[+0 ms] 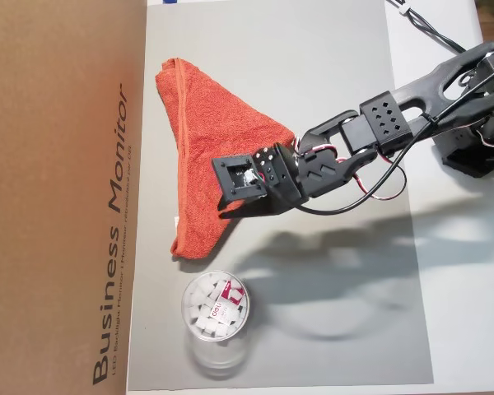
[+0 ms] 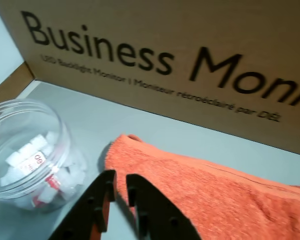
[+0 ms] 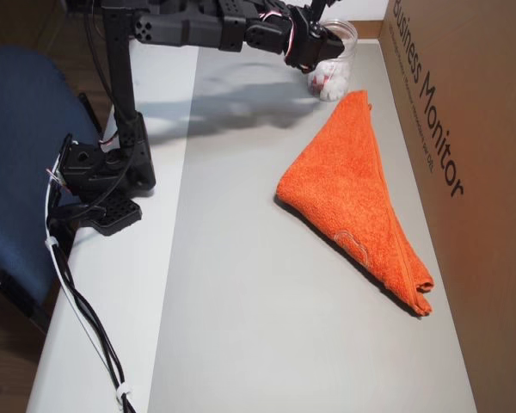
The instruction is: Fold the blanket.
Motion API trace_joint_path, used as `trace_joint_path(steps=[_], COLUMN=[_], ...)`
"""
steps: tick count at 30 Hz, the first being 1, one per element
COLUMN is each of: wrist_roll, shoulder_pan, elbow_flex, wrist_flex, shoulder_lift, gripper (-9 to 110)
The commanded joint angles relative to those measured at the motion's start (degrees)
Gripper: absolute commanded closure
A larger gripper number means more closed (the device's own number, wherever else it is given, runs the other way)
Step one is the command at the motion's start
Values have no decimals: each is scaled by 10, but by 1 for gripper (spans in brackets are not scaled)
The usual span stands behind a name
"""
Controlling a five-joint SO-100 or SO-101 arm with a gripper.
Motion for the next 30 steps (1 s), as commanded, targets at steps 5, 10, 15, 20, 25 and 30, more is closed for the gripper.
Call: trace_joint_path(steps=[5, 10, 15, 20, 25, 30], wrist_roll=[2, 2, 3, 3, 3, -6], shoulder_pan=[40, 87, 132, 180, 221, 252], elbow_flex=[29, 69, 103, 127, 154, 194], wrist_flex=[-9, -9, -9, -2, -1, 0], shoulder_lift=[97, 148, 194, 236, 275, 329], gripper=[102, 102, 102, 102, 102, 102])
